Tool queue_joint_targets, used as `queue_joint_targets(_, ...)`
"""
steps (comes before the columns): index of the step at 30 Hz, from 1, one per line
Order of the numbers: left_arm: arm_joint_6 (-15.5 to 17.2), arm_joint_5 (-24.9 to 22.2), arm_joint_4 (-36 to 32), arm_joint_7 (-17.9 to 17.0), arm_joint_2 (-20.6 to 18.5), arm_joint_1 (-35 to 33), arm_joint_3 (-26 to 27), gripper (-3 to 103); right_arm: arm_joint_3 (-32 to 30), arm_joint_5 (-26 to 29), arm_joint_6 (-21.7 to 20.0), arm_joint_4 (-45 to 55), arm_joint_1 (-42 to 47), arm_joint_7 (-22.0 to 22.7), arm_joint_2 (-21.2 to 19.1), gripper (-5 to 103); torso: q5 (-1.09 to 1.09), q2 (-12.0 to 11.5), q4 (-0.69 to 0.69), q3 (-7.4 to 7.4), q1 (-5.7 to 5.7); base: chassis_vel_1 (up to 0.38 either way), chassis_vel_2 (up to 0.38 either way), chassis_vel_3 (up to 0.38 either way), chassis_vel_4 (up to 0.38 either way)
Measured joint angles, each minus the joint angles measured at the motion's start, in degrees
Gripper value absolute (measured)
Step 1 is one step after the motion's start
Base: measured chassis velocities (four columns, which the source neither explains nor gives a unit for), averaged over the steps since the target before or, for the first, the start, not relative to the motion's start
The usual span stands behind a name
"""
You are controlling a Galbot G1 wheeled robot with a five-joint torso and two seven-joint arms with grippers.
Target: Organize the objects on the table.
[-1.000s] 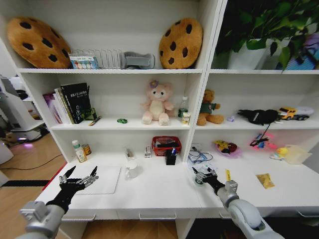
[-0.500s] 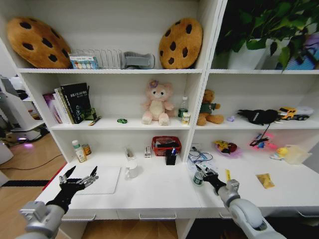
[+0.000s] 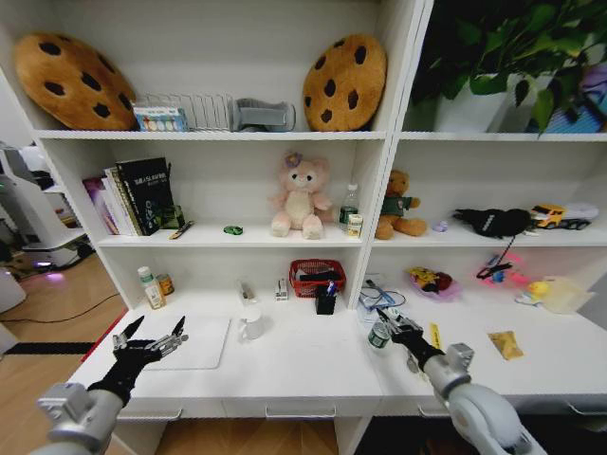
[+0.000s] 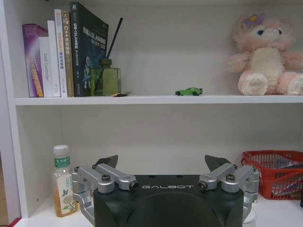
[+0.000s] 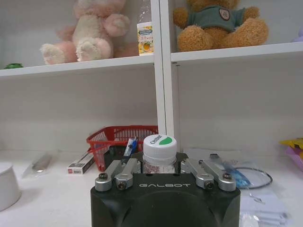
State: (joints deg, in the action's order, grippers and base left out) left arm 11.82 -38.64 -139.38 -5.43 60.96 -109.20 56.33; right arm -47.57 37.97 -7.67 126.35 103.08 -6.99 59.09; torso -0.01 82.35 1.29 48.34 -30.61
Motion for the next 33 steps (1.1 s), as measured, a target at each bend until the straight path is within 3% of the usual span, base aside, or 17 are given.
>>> queue_joint_targets(3, 0.0, 0.0, 0.0, 0.0, 0.0, 0.0, 0.0, 100, -3.3, -2.3, 5.2, 1.7, 8.0, -3.7, 3.4, 31, -0.01, 0.0, -0.04, 0.0, 0.01, 0.0, 0.0, 0.0, 0.0)
queue_joint_targets(4, 0.0, 0.0, 0.0, 0.0, 0.0, 0.0, 0.0, 100, -3.3, -2.3, 5.2, 1.7, 8.0, -3.7, 3.4, 31, -0.01, 0.0, -0.04, 0.0, 0.01, 0.0, 0.0, 0.0, 0.0)
queue_joint_targets(6, 0.0, 0.0, 0.0, 0.0, 0.0, 0.0, 0.0, 100, -5.5, -6.9, 19.3, -0.5, 15.4, -10.1, 9.3, 31, -0.01, 0.0, -0.04, 0.0, 0.02, 0.0, 0.0, 0.0, 0.0)
queue_joint_targets(7, 0.0, 0.0, 0.0, 0.0, 0.0, 0.0, 0.0, 100, -5.5, -6.9, 19.3, -0.5, 15.4, -10.1, 9.3, 31, -0.01, 0.0, -0.04, 0.0, 0.02, 0.0, 0.0, 0.0, 0.0)
queue_joint_targets(9, 0.0, 0.0, 0.0, 0.0, 0.0, 0.0, 0.0, 100, -6.1, -9.1, 29.1, -3.7, 19.1, -13.9, 12.0, 31, 0.01, 0.0, -0.07, 0.0, 0.02, 0.0, 0.0, 0.0, 0.0)
queue_joint_targets(10, 0.0, 0.0, 0.0, 0.0, 0.0, 0.0, 0.0, 100, -6.1, -9.1, 29.1, -3.7, 19.1, -13.9, 12.0, 31, 0.01, 0.0, -0.07, 0.0, 0.02, 0.0, 0.0, 0.0, 0.0)
queue_joint_targets(11, 0.0, 0.0, 0.0, 0.0, 0.0, 0.0, 0.0, 100, -6.3, -10.5, 36.5, -7.7, 21.7, -17.5, 13.2, 31, -0.03, 0.0, -0.06, 0.0, 0.01, 0.0, 0.0, 0.0, 0.0)
queue_joint_targets(15, 0.0, 0.0, 0.0, 0.0, 0.0, 0.0, 0.0, 100, -4.2, -13.4, 51.5, -24.2, 20.3, -28.9, 14.3, 31, 0.02, 0.0, -0.06, 0.0, 0.02, 0.0, 0.0, 0.0, 0.0)
queue_joint_targets(18, 0.0, 0.0, 0.0, 0.0, 0.0, 0.0, 0.0, 100, -3.3, -15.4, 54.1, -32.0, 18.0, -31.8, 14.4, 31, 0.05, 0.0, -0.06, 0.0, 0.02, 0.0, 0.0, 0.0, 0.0)
queue_joint_targets(23, 0.0, 0.0, 0.0, 0.0, 0.0, 0.0, 0.0, 100, -1.6, -16.3, 54.8, -45.3, 12.4, -35.5, 14.2, 31, 0.01, 0.0, -0.04, 0.01, 0.0, 0.0, 0.0, 0.0, 0.0)
queue_joint_targets(27, 0.0, 0.0, 0.0, 0.0, 0.0, 0.0, 0.0, 100, -0.1, -16.5, 54.6, -52.7, 7.7, -36.2, 13.6, 31, 0.0, 0.0, -0.07, 0.01, 0.0, 0.0, 0.0, 0.0, 0.0)
queue_joint_targets(29, 0.0, 0.0, 0.0, 0.0, 0.0, 0.0, 0.0, 100, 1.1, -18.7, 54.4, -63.0, 1.6, -36.3, 13.1, 31, 0.01, 0.0, -0.06, 0.01, 0.0, 0.0, 0.0, 0.0, 0.0)
queue_joint_targets(30, 0.0, 0.0, 0.0, 0.0, 0.0, 0.0, 0.0, 100, 1.1, -18.7, 54.4, -63.0, 1.6, -36.3, 13.1, 31, 0.01, 0.0, -0.06, 0.01, 0.0, 0.0, 0.0, 0.0, 0.0)
queue_joint_targets(32, 0.0, 0.0, 0.0, 0.0, 0.0, 0.0, 0.0, 100, 1.9, -22.4, 54.1, -74.1, -7.0, -36.3, 12.7, 31, 0.04, 0.0, -0.05, 0.01, 0.0, 0.0, 0.0, 0.0, 0.0)
queue_joint_targets(33, 0.0, 0.0, 0.0, 0.0, 0.0, 0.0, 0.0, 100, 1.9, -22.4, 54.1, -74.1, -7.0, -36.3, 12.7, 31, 0.04, 0.0, -0.05, 0.01, 0.0, 0.0, 0.0, 0.0, 0.0)
